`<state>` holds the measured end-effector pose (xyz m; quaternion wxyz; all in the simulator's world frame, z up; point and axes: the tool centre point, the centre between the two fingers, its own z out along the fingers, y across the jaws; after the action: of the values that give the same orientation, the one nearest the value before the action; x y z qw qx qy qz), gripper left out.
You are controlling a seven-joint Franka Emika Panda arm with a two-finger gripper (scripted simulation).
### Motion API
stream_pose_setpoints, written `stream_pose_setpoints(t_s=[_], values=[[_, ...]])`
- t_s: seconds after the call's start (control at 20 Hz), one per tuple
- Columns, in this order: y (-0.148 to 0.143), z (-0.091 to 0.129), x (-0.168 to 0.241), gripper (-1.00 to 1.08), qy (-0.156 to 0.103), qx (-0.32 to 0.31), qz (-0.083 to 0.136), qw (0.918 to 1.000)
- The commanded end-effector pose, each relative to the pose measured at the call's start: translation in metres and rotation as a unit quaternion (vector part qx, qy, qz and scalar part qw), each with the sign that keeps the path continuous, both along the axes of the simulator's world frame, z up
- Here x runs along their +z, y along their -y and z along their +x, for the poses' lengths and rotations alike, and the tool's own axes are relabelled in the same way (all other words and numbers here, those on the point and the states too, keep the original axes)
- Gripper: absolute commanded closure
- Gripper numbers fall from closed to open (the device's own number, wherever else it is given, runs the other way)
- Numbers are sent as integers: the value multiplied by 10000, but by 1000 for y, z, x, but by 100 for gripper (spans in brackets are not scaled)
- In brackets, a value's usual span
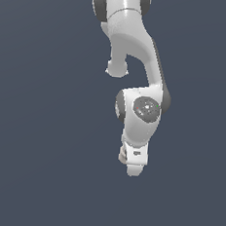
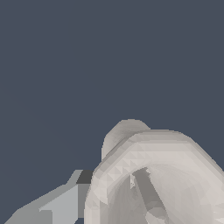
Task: Pick up the object and move it to a goal position.
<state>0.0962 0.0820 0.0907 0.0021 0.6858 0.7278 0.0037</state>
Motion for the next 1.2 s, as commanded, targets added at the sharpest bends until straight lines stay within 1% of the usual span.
stream_pose_setpoints(t_s=[0.0,0.25,0.5,0.8,1.15], values=[[-5,2,21,108,44,148,9,9999],[-21,4,80,108,143,580,36,9982],[-39,4,153,108,264,1113,76,9934],[-60,-1,240,108,409,1744,131,9837],[-80,-11,332,108,559,2392,193,9692]])
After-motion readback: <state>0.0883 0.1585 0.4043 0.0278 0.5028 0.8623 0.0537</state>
